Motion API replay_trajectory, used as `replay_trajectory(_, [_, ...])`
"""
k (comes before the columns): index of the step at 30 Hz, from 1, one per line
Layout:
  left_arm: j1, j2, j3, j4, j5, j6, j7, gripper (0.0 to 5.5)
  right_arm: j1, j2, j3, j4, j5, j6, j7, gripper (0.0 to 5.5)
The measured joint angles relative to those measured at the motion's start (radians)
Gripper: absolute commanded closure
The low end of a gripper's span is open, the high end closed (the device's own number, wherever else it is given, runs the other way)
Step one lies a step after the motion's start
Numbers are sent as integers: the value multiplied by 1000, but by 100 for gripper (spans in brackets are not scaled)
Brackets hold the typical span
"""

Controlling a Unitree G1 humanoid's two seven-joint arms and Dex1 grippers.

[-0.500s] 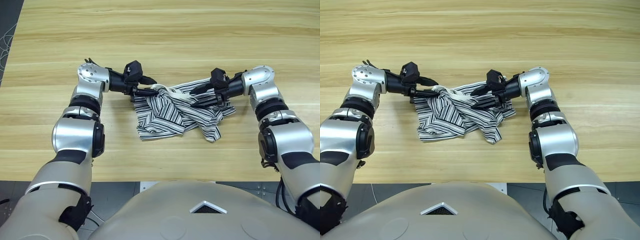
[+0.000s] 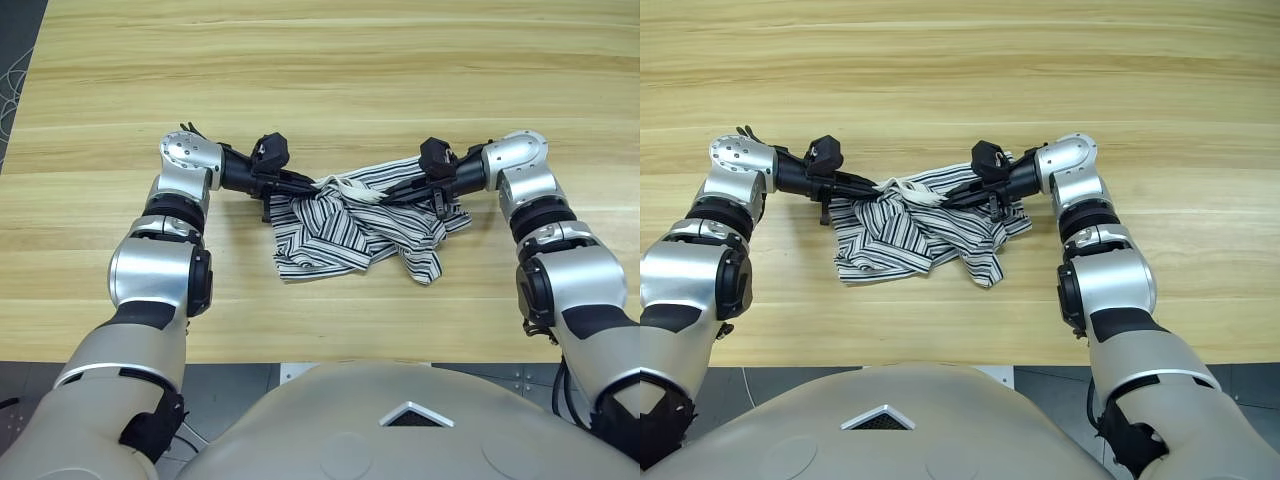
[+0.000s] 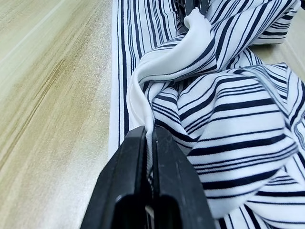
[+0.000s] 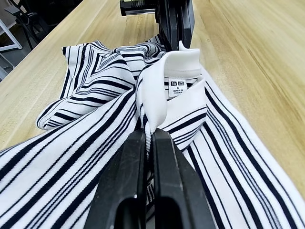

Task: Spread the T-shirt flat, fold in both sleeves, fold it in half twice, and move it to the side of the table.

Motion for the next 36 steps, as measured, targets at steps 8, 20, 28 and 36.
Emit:
replay_trajectory(8, [-11,-3,72,-6,-85,10,-42,539,0,-11,-24,-36,44,-4,13,540])
replay_trajectory(20, [-317,79,79,-41,-9,-135,324,539,-293,-178,-96,-34,45,-59,-213,540])
replay_trajectory(28, [-458,28,-288,22,488,-5,1113,539,-412,-105,107,135,-279,-32,-862,540])
replay_trajectory(36, [-646,-46,-232,67,500,181,1466,539,-676,-61,161,210,-453,85,-1473,540])
